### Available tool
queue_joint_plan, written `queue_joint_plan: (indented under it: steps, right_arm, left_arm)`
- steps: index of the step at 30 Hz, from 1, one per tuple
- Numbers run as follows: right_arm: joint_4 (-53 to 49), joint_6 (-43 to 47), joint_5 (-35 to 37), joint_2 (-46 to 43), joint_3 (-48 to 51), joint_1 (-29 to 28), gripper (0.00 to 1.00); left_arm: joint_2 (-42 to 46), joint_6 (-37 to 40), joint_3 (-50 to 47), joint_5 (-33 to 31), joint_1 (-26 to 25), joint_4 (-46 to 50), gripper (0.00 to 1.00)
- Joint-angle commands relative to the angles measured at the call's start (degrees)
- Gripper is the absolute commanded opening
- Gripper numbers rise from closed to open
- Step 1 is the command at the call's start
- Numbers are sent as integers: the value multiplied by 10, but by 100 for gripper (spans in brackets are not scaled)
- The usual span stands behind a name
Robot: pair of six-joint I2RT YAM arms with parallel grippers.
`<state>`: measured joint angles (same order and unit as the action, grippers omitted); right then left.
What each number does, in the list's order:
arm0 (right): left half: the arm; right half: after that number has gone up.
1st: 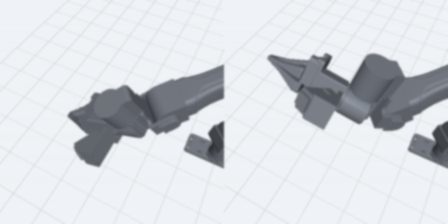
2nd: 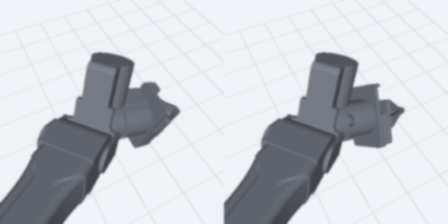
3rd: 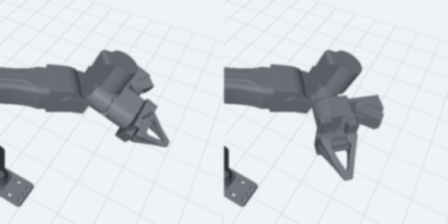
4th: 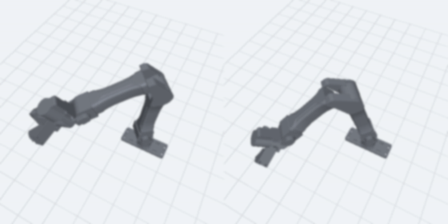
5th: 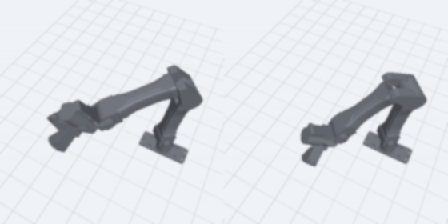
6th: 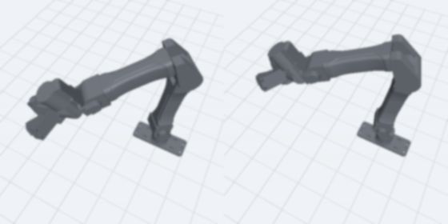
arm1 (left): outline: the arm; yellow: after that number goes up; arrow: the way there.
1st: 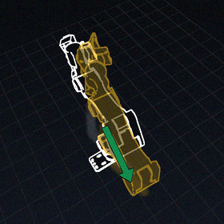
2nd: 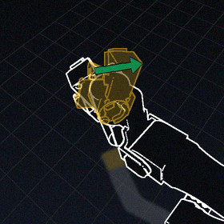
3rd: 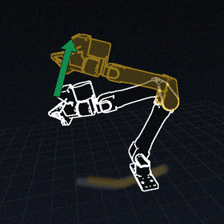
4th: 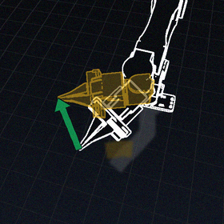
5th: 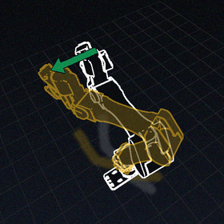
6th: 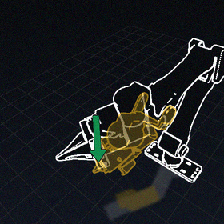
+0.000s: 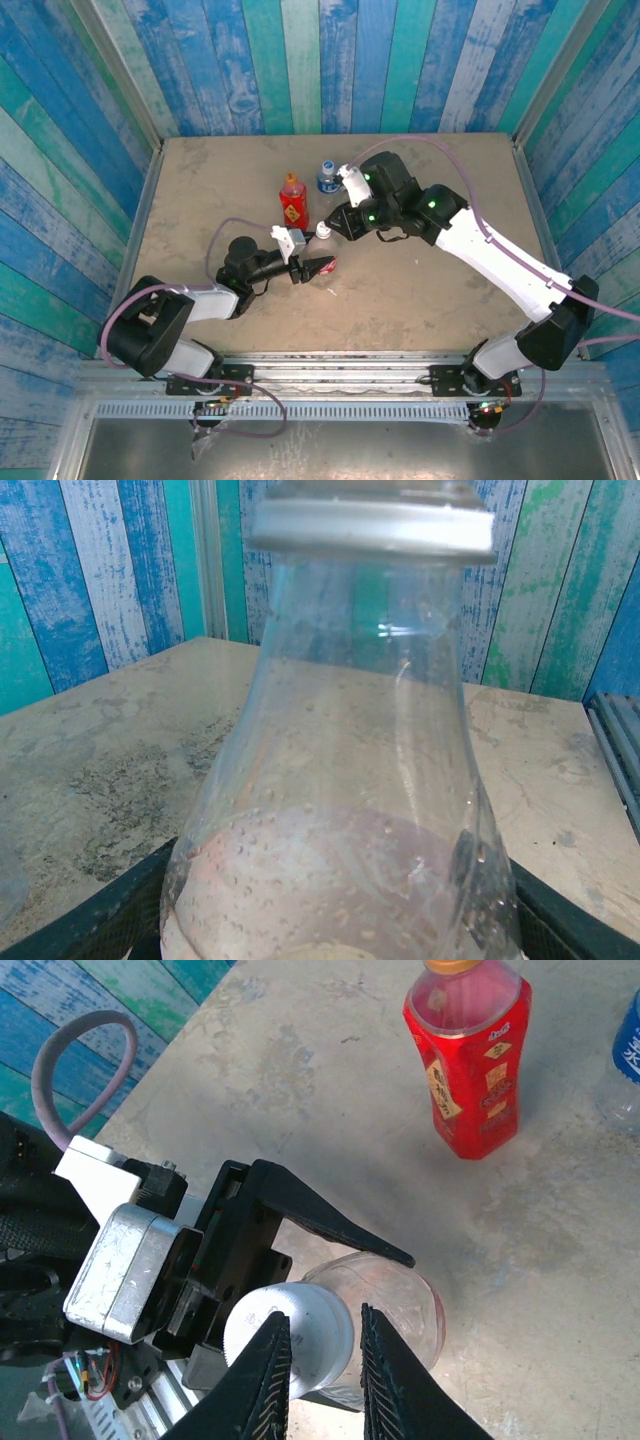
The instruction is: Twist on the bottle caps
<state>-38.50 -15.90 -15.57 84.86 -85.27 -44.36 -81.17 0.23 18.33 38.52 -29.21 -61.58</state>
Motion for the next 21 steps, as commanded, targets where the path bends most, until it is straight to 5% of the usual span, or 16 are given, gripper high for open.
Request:
queue_joint_plan:
  steps: [1, 12, 21]
  right_arm:
    - [-41, -4, -13, 6, 17, 1, 23]
    - [-65, 9, -22, 53, -27, 2, 21]
    - [-47, -13, -19, 11, 47, 5, 17]
  left_arm:
    - [-20, 4, 5, 15, -3, 29, 68]
    - [-16, 6, 2, 14, -3, 30, 68]
    - [-17, 4, 2, 14, -3, 27, 68]
